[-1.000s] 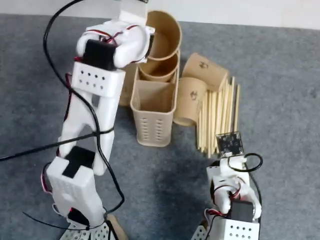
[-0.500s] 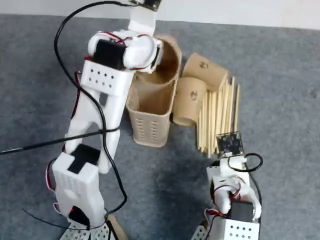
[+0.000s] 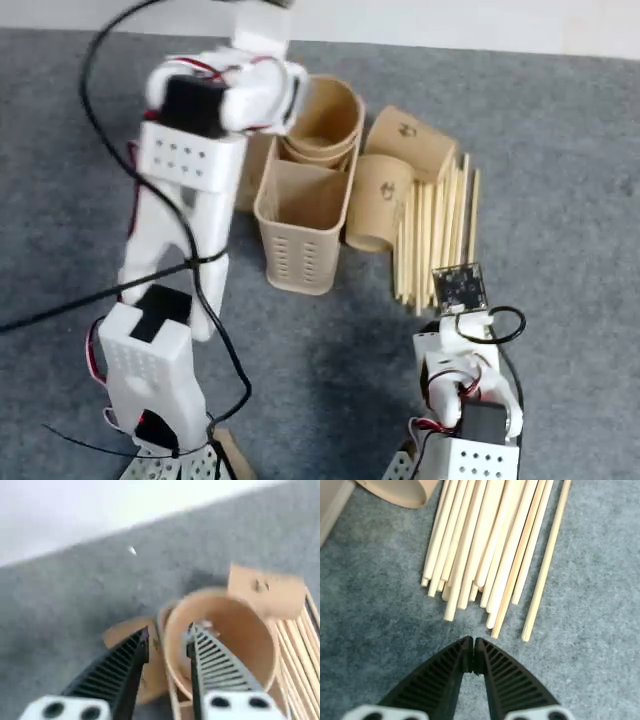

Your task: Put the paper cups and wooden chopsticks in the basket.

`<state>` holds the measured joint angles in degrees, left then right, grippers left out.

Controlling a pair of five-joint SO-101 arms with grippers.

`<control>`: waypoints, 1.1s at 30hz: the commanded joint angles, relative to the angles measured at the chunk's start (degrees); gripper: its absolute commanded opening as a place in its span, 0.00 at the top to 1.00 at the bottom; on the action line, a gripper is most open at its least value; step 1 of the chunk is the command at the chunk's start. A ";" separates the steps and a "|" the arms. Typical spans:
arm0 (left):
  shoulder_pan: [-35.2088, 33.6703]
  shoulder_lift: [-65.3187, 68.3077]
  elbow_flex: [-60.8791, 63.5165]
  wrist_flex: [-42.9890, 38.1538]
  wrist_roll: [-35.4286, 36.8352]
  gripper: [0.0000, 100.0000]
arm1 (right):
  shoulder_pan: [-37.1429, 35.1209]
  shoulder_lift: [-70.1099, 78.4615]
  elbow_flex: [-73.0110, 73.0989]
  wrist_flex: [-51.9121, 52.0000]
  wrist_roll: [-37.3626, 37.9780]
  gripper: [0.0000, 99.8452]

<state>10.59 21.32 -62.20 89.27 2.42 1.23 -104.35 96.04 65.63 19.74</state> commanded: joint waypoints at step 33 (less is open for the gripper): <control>-15.96 45.14 -14.46 -36.22 3.34 0.84 | -0.40 -0.31 6.99 -0.92 0.44 0.97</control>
<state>-8.40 66.59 -74.24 54.55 4.70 1.23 -104.35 96.04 65.63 19.74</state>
